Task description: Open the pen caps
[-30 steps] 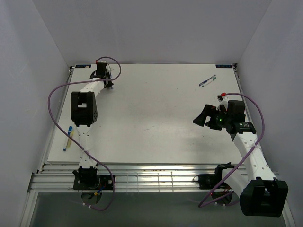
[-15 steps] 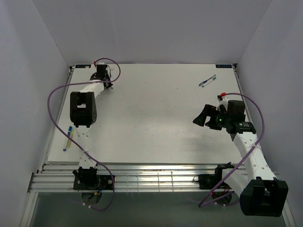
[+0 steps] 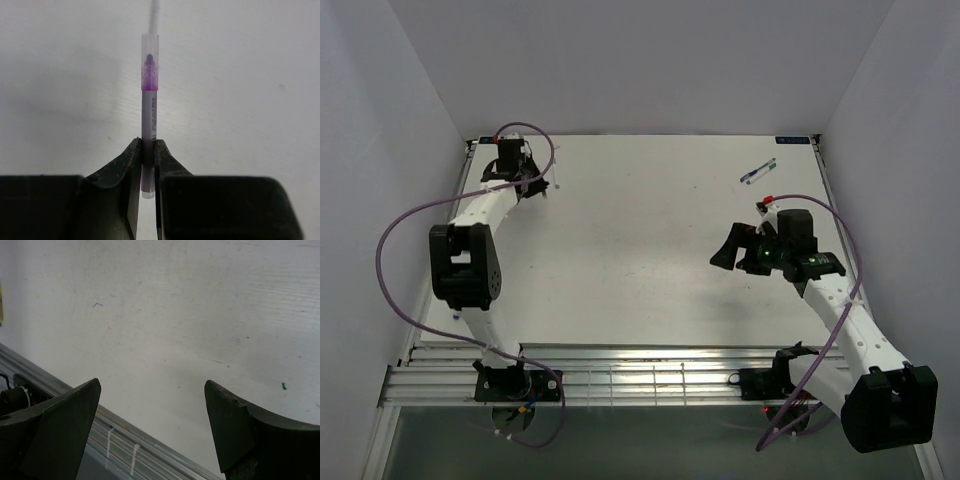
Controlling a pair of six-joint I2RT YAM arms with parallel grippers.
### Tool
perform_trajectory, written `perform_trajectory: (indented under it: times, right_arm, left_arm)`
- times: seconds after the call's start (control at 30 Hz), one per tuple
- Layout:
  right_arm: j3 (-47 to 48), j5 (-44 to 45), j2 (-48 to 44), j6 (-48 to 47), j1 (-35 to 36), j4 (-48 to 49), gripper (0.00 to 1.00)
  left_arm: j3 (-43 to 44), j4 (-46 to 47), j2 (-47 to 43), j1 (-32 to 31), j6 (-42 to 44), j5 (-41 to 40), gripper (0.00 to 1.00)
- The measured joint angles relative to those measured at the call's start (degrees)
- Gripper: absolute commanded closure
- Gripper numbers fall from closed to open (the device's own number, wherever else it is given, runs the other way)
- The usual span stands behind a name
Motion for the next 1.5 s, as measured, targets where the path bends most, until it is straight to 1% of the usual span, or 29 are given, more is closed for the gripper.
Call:
perform_trajectory:
  times: [0.1,0.2,0.27,0.4,0.43,0.5,0.6,0.63,0.7,0.77,0.9,0.93,1.07,1.13,1.4,1.5]
  right_arm:
    - [0.0,0.4,0.0,3.7,6.7,2.5,0.1]
    - [-0.5,0.4,0.0,8.0,11.6,7.0,0.1]
    - [-1.9,0.4,-0.1,11.1,13.9,11.0,0.09]
    - [-4.6,1.1,-0.1,16.6,20.0,18.7,0.0]
    - [-4.6,1.7,0.2,17.7,21.4,20.4,0.04]
    - [-4.6,2.6,1.2,19.6,24.6,24.7,0.08]
    - [-4.6,4.9,3.9,22.6,28.8,31.2,0.13]
    - [-4.6,5.7,4.9,23.7,30.0,33.4,0.17]
    - [-5.1,7.7,6.8,25.4,32.5,37.8,0.19]
    - [-5.9,9.9,8.2,27.0,34.6,41.6,0.25]
    - [-6.5,14.0,11.2,28.9,38.1,47.8,0.32]
    - [-6.5,14.8,11.9,29.3,38.7,49.2,0.35]
    - [-6.2,17.4,14.6,30.0,40.5,53.3,0.39]
    - [-5.9,18.3,15.8,30.3,41.0,54.7,0.43]
    - [-3.6,19.2,20.8,31.2,42.0,59.2,0.46]
    - [-2.8,19.4,22.1,31.6,42.2,60.7,0.49]
  left_arm:
    - [-10.6,4.8,-12.7,-0.4,-3.9,10.1,1.0]
    - [-22.6,11.8,-24.0,-1.8,-8.3,20.5,1.0]
    - [-29.6,16.6,-29.5,-4.2,-11.1,26.1,1.0]
    - [-40.5,22.7,-36.6,-11.2,-15.3,34.6,1.0]
    - [-42.1,23.2,-37.6,-12.3,-16.0,36.0,1.0]
    - [-46.6,26.0,-40.8,-14.6,-18.3,38.3,1.0]
    - [-51.9,29.9,-45.5,-16.4,-21.7,40.1,1.0]
    - [-53.9,31.1,-47.5,-17.0,-23.0,40.3,1.0]
    - [-56.2,32.8,-50.4,-17.8,-24.7,40.5,1.0]
    - [-57.9,34.1,-52.8,-18.4,-26.1,40.6,1.0]
    - [-59.6,36.1,-55.1,-18.7,-28.0,40.9,1.0]
    - [-60.0,36.5,-55.5,-18.7,-28.3,40.9,1.0]
    - [-61.5,36.8,-56.7,-18.8,-29.4,41.2,1.0]
    - [-62.0,36.8,-57.4,-18.9,-29.8,41.3,1.0]
    - [-62.8,36.9,-58.7,-19.1,-30.6,41.5,1.0]
    - [-62.8,36.9,-58.7,-19.1,-30.8,41.6,1.0]
